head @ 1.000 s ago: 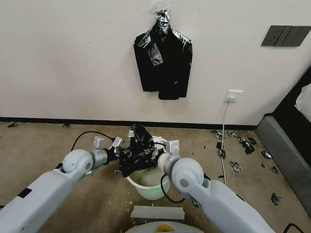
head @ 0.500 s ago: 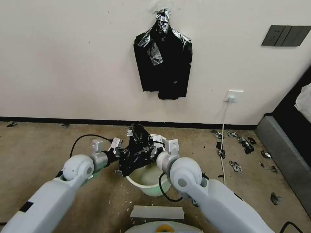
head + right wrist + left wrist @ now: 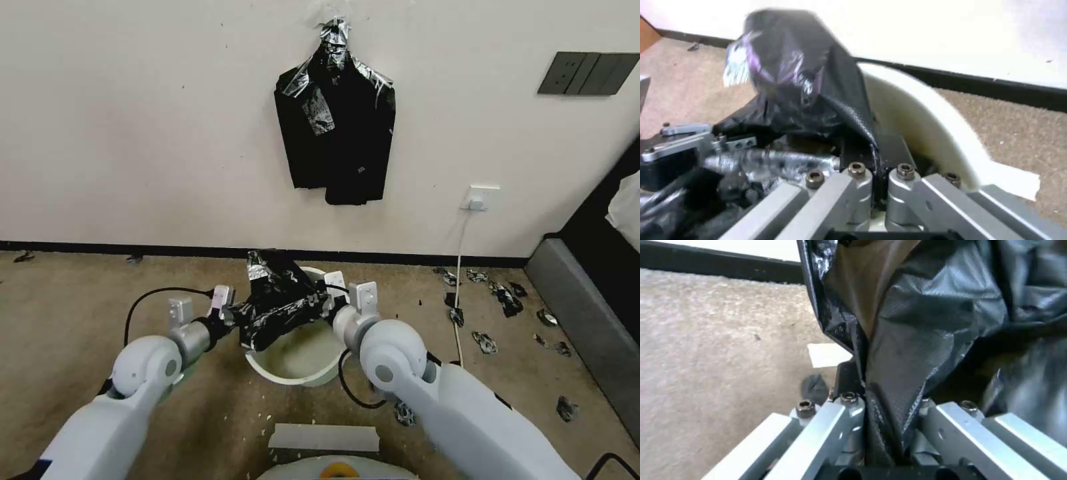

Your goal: Place a trash bag onto the trash bin.

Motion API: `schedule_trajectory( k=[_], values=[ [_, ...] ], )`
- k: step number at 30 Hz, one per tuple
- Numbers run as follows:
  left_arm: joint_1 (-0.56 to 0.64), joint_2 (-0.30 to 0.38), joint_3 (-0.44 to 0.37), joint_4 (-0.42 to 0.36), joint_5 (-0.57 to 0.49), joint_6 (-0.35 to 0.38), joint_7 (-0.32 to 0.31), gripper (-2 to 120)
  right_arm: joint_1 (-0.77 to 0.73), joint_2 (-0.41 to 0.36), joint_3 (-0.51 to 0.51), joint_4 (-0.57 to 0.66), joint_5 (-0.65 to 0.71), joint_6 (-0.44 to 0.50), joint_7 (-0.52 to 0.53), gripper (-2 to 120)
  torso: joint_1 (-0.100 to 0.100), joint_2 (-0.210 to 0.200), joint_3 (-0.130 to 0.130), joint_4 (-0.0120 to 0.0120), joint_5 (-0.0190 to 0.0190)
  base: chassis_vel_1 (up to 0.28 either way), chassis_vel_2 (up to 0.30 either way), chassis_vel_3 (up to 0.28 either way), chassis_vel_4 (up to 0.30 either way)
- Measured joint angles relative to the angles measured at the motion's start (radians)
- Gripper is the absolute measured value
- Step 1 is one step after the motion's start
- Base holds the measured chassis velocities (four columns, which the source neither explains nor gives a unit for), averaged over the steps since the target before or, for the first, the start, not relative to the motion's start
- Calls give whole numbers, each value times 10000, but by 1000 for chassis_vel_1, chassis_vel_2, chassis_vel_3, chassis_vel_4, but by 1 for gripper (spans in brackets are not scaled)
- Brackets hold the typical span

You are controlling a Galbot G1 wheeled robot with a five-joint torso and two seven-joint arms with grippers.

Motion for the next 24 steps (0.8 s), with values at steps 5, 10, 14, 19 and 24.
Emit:
schedule_trajectory(
  k=[5, 10, 14, 19, 24],
  values=[
    [312, -37, -322, -91, 12, -96, 23, 6, 16, -108, 94, 26, -31, 16, -21, 0, 0, 0, 0, 0, -1, 0, 0, 0, 0],
    [765, -103, -743, -276, 11, -231, 91, 6, 98, -220, 185, -2, -42, 55, -55, 0, 0, 0, 0, 1, -1, 0, 0, 0, 0],
    [1102, -203, -1009, -415, 31, -341, 239, 6, 165, -299, 216, -103, -50, 70, -60, 0, 0, 0, 0, 0, 0, 0, 0, 0, 0],
    [1607, -414, -1406, -748, 66, -722, 619, 6, 337, -648, 245, -280, -64, 78, -61, 0, 0, 0, 0, 1, 1, 0, 0, 0, 0],
    [2032, -739, -1752, -934, 55, -1457, 1230, 6, 410, -1156, 242, -337, -50, 69, -109, 0, 0, 0, 0, 1, 1, 0, 0, 0, 0]
  ],
)
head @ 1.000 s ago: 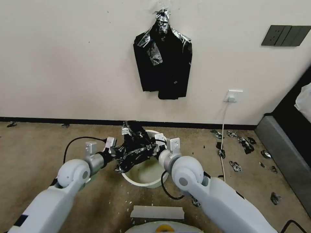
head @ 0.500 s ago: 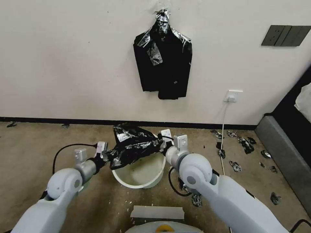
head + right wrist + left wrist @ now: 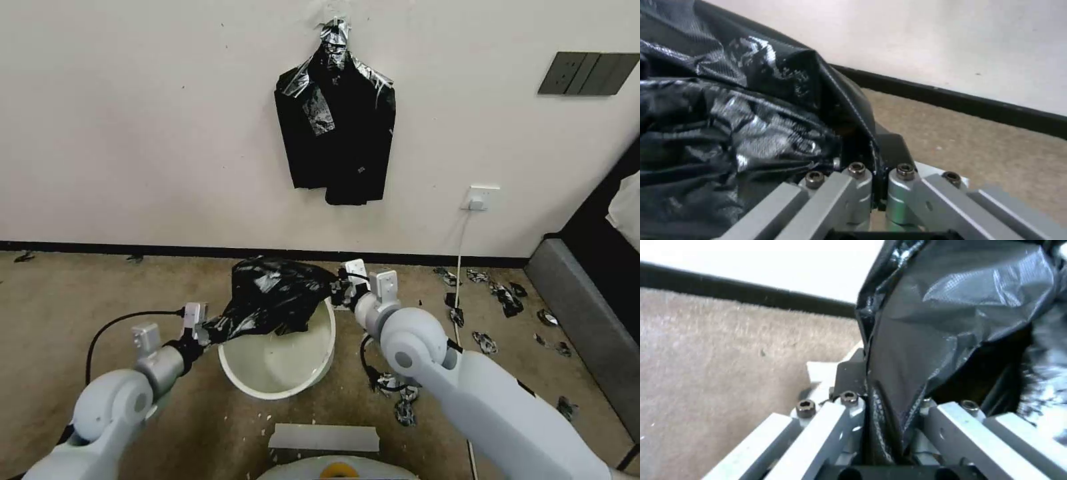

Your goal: Place a trash bag onto the trash bin.

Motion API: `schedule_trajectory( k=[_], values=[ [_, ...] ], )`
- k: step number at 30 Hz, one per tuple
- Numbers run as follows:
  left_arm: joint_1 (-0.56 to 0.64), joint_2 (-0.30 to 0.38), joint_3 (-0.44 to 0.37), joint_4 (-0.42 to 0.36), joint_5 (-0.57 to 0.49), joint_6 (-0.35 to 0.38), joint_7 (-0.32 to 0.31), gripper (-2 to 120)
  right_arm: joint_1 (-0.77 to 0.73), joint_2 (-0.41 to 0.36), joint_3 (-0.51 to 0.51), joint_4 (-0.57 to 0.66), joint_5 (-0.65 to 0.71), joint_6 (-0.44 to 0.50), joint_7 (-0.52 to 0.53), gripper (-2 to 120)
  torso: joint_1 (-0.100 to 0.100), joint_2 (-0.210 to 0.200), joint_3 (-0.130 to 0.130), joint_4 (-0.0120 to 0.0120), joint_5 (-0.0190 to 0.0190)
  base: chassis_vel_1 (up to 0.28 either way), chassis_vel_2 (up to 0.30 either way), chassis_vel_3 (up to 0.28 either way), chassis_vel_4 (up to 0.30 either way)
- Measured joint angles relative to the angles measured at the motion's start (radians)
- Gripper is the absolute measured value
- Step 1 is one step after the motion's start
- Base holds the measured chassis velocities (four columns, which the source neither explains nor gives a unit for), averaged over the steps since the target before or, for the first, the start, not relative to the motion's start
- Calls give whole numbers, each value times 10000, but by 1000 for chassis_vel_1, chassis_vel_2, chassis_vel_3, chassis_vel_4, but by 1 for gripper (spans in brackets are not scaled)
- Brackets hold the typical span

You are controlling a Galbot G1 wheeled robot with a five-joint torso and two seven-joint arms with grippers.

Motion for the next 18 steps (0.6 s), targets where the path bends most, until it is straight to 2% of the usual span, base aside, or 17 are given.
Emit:
schedule_trajectory(
  k=[6, 10, 14, 18],
  values=[
    [180, -261, -241, -19, -255, -521, 242, 6, -39, -620, -7, 126, 14, -15, -152, 0, 0, 0, 0, 0, -1, 0, 0, 0, 0],
    [251, -548, -461, -133, -903, -717, 356, 6, -164, -1133, -97, 152, -110, -37, -478, 0, 0, 0, 0, -1, 0, 0, 0, 0, 0],
    [357, -719, -511, -191, -1323, -854, 686, 6, -214, -1311, -120, 122, -157, -88, -671, 0, 0, 0, 0, 0, 0, 0, 0, 0, 0],
    [335, -871, -511, -318, -1988, -926, 692, 6, -224, -1534, -215, 94, -175, -181, -865, 0, 0, 0, 0, 0, 0, 0, 0, 0, 0]
  ],
)
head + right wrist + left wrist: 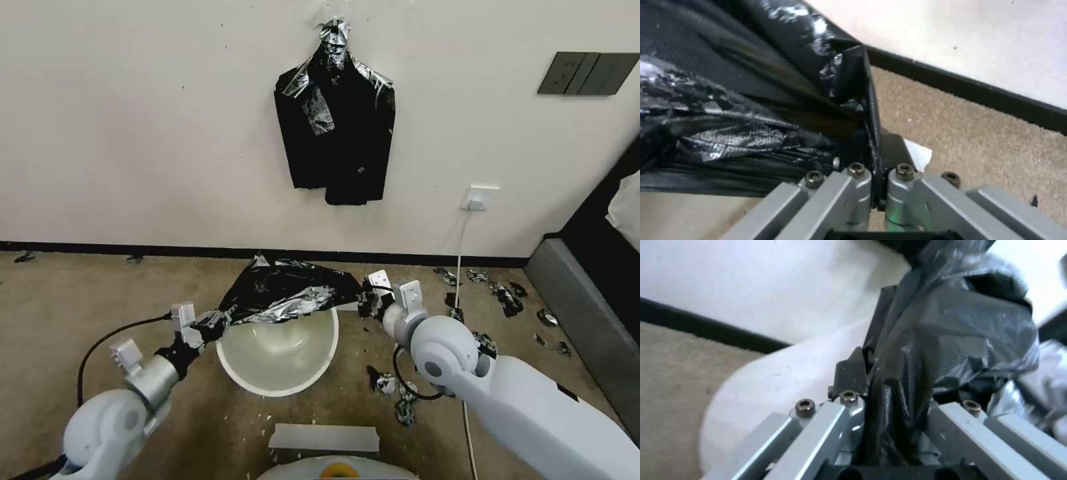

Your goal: Place a trash bag onto the trash bin.

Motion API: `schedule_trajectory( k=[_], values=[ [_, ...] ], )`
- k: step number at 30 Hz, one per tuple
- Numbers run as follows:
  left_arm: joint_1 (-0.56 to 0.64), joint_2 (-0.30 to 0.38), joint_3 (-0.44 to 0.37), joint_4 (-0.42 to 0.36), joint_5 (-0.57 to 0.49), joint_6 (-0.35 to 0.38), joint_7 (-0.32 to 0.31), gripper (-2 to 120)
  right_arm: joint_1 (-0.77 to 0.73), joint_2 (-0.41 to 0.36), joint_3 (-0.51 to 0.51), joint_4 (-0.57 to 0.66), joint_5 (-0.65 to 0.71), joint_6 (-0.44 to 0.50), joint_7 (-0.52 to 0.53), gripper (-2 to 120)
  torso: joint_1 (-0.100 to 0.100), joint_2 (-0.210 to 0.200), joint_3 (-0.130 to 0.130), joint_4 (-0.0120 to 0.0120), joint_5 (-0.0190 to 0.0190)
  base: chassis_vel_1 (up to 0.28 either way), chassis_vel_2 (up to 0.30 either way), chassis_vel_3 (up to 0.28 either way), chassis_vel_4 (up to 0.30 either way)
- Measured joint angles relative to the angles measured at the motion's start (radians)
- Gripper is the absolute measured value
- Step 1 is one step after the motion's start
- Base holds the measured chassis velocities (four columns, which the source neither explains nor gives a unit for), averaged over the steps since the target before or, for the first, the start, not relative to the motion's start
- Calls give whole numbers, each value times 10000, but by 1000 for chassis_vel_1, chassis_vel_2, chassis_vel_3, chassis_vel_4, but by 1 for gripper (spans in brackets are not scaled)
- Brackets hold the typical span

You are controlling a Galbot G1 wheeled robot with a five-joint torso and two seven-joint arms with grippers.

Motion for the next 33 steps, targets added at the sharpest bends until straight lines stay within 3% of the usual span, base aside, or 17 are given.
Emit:
schedule_trajectory(
  k=[12, 24, 33],
  values=[
    [-251, -598, -161, -194, -1684, -61, -903, 7, -358, -810, -177, 405, -1408, 149, -2134, 0, 0, 0, 0, 0, -1, 0, 0, 0, 0],
    [-317, -1735, -243, -553, -2037, -71, -1640, 7, -563, -1136, -285, 306, -3319, 640, -4063, 0, 0, 0, 0, 0, 0, 0, 0, 0, 0],
    [-407, -2192, -394, -627, -2247, -53, -1856, 7, -842, -1566, -275, 287, -4134, 948, -5137, 0, 0, 0, 0, -1, -1, 0, 0, 0, 0]
  ],
)
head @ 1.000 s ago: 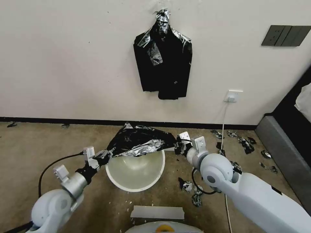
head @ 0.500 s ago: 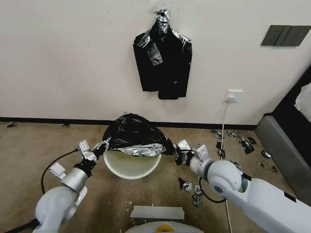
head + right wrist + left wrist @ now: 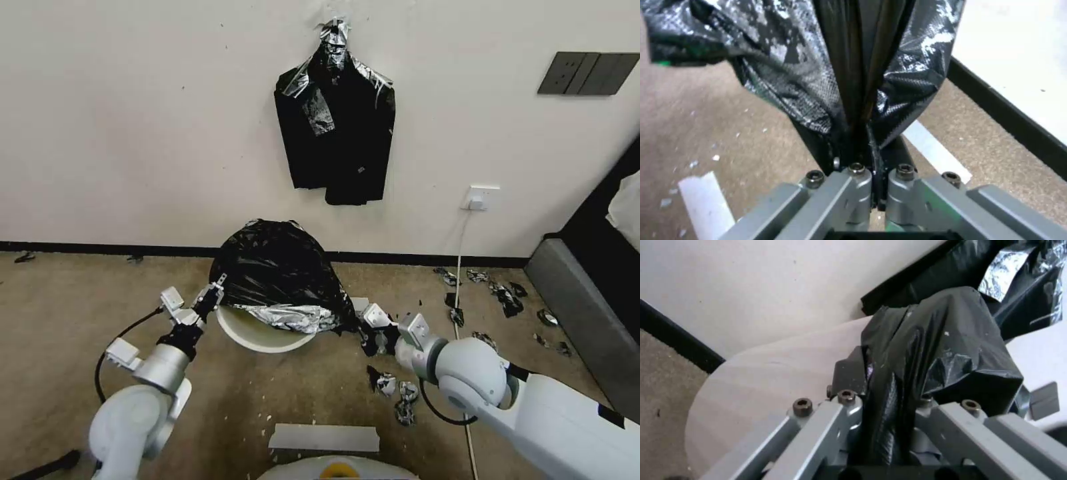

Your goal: Place a trash bag onto the trash bin.

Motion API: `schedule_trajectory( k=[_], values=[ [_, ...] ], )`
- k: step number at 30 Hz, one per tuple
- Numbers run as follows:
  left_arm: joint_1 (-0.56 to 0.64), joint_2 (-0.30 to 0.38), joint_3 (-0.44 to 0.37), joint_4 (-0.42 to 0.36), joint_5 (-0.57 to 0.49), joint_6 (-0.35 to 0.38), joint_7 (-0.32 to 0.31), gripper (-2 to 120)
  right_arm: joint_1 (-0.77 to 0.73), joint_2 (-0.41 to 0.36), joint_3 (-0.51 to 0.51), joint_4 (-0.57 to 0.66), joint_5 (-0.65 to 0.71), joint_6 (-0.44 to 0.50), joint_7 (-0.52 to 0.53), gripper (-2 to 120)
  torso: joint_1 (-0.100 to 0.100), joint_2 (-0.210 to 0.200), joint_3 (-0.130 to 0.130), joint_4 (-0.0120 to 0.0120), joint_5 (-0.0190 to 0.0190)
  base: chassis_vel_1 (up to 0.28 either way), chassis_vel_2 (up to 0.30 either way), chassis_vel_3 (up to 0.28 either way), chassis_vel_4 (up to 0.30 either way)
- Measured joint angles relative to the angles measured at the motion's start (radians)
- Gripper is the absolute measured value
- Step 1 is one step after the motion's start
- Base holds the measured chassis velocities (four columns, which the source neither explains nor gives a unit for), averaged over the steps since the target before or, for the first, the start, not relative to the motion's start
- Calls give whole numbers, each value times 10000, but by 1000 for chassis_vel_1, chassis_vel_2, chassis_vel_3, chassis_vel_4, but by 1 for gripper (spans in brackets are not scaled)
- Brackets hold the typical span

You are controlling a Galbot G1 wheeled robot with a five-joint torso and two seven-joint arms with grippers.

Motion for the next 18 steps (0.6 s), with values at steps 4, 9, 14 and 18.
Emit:
schedule_trajectory(
  k=[4, 9, 14, 18],
  values=[
    [-38, -183, -47, 0, -96, 11, -59, 7, -101, -67, 20, -33, -237, 511, -639, 0, 0, 0, 0, 0, 0, 0, 0, 0, 0],
    [-62, -475, -124, -51, -183, 19, -111, 7, -105, -68, 27, -223, -663, 1231, -1471, 0, 0, 0, 0, 1, 1, 0, 0, 0, 0],
    [-86, -882, -259, -111, -275, 31, -271, 7, -139, -64, 22, -436, -1311, 1335, -1788, 0, 0, 0, 0, 0, 1, 0, 0, 0, 0],
    [-139, -985, -349, -122, -348, 36, -409, 7, -200, -114, 2, -541, -1679, 1397, -2035, 0, 0, 0, 0, 0, 0, 0, 0, 0, 0]
  ],
)
